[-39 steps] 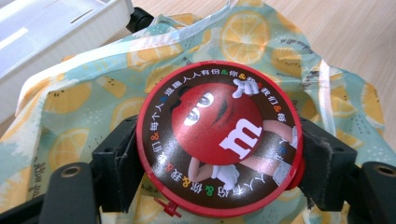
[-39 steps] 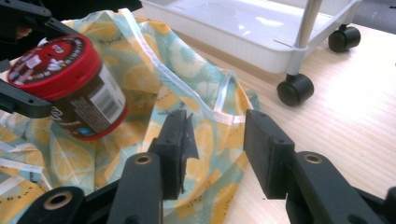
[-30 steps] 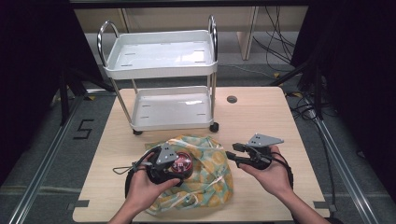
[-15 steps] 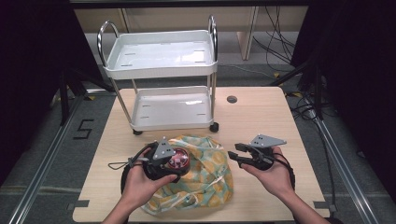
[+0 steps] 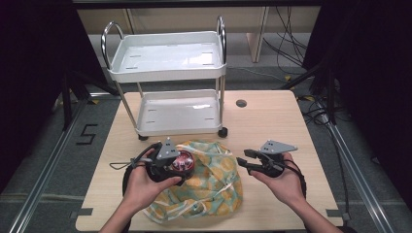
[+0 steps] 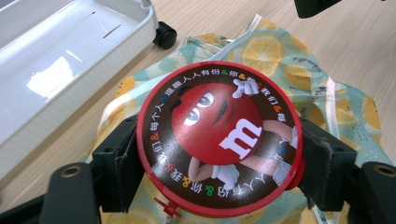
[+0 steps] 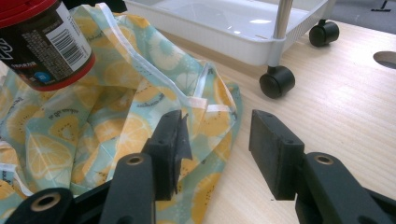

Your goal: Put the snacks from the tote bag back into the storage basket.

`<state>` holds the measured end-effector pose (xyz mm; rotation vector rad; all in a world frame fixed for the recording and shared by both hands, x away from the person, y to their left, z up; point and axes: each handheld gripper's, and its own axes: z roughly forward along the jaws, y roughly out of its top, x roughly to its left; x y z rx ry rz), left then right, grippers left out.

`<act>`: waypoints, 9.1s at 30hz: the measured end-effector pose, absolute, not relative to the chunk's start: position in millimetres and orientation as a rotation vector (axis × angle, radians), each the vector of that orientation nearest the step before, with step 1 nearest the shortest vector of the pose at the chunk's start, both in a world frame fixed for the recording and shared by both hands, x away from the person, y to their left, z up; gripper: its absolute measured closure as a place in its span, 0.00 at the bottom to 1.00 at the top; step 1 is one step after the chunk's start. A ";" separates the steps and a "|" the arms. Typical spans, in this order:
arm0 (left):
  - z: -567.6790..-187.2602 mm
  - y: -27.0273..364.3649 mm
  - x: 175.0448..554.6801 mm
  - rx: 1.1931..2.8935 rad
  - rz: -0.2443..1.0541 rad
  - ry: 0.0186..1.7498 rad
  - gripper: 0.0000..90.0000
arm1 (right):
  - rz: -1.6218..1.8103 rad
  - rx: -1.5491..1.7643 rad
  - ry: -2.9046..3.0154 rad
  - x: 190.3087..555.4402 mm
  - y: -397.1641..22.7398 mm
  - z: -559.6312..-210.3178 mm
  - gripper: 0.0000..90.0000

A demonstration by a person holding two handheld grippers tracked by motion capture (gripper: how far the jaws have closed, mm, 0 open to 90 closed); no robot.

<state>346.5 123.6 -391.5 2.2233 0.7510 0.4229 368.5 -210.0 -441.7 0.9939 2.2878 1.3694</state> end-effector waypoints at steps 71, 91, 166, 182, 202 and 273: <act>-343.6 157.5 392.8 2.152 0.578 0.805 0.28 | 1.363 1.003 2.272 367.2 -207.6 -444.8 0.62; -342.0 166.3 406.4 2.169 0.610 0.821 0.28 | 1.363 0.987 2.280 367.9 -208.4 -443.6 0.62; -362.5 193.0 456.0 2.185 0.616 0.834 0.28 | 1.376 1.025 2.263 366.4 -206.3 -445.5 0.62; -370.0 195.5 464.3 2.194 0.626 0.828 0.28 | 1.363 1.002 2.268 367.4 -207.6 -446.0 0.63; -374.2 198.4 472.1 2.202 0.647 0.852 0.28 | 1.367 0.962 2.245 369.3 -208.0 -446.9 0.63; -382.2 196.9 494.7 2.164 0.659 0.933 0.28 | 1.366 0.985 2.270 367.7 -206.6 -447.1 0.63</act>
